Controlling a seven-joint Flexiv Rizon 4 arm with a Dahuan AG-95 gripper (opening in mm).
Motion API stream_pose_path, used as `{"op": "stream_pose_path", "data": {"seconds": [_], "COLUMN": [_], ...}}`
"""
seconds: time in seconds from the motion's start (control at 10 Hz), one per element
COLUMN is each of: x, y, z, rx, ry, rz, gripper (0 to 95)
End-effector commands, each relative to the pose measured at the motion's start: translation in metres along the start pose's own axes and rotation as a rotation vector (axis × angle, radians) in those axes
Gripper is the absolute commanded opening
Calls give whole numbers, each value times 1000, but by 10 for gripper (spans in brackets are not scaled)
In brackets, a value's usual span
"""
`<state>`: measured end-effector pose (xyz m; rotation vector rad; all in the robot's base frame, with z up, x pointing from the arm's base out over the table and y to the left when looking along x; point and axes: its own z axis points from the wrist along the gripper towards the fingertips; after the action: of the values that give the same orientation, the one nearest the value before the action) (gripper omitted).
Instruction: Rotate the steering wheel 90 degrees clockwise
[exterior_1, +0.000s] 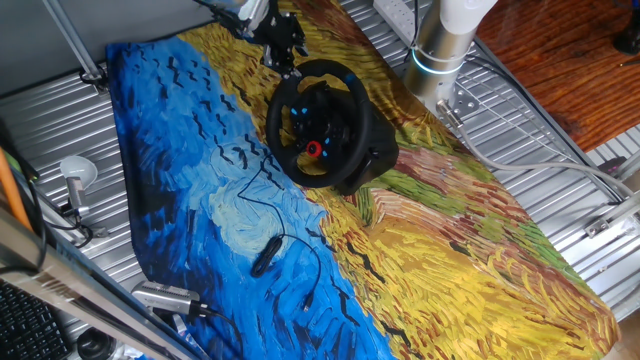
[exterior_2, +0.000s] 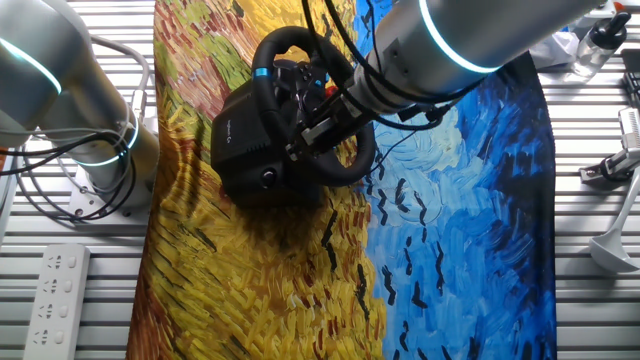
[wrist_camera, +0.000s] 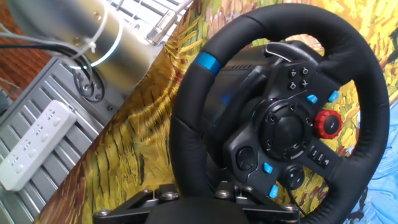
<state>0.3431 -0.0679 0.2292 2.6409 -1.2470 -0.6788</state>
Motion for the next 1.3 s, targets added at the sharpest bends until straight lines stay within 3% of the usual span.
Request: {"op": "stream_pose_path", "data": {"seconds": [0.1,0.6,0.9,1.0,1.2,1.3], "x": [2,5,-5,-7,1,7], "y": [1,-2,-17,-20,-10,-2], "z": [2,10,14,15,13,13], "rx": [1,7,16,6,-9,0], "ry": [0,0,2,17,32,25], "rz": [-6,-31,-96,-121,-132,-130], "gripper": [380,380,380,380,380,380]}}
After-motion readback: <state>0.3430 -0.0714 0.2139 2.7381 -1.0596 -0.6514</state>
